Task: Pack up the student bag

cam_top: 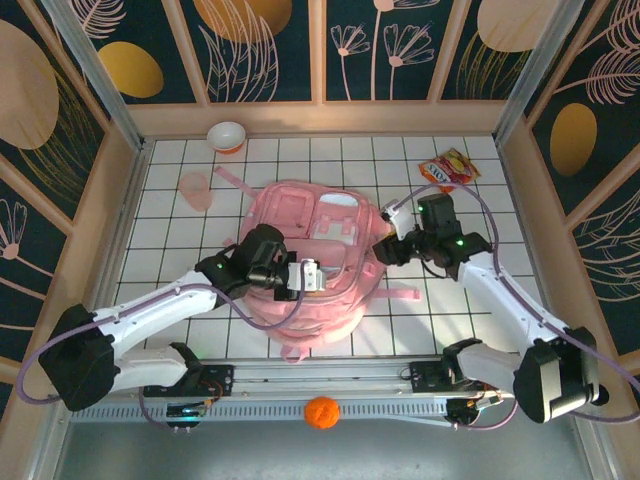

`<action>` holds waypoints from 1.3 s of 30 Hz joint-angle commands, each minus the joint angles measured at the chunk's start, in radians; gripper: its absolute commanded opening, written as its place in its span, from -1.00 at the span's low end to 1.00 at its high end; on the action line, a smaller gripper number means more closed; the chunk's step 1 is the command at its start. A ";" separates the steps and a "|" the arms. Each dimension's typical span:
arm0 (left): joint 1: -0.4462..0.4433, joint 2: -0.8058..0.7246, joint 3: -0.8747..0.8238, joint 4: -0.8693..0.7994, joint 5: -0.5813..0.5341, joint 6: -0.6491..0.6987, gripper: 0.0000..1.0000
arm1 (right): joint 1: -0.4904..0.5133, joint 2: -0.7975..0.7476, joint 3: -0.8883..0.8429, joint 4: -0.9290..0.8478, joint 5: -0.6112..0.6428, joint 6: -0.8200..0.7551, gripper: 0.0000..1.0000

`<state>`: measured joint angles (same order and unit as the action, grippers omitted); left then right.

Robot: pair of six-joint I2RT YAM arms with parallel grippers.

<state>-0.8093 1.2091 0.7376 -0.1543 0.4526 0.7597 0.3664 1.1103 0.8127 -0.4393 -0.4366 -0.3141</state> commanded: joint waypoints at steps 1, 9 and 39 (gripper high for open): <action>0.004 -0.054 -0.036 0.068 0.073 0.019 -1.00 | 0.003 -0.048 -0.009 -0.025 -0.038 -0.195 -0.05; 0.005 -0.065 -0.041 0.071 0.067 0.044 -1.00 | 0.174 -0.008 -0.043 0.066 -0.014 -0.284 0.99; 0.067 0.007 -0.094 0.293 -0.138 -0.162 -0.89 | -0.050 0.001 -0.104 0.334 -0.045 -0.124 0.47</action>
<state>-0.7963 1.1793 0.6472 -0.0238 0.4267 0.6983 0.3546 1.1797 0.7284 -0.1913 -0.4526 -0.5060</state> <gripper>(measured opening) 0.064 0.705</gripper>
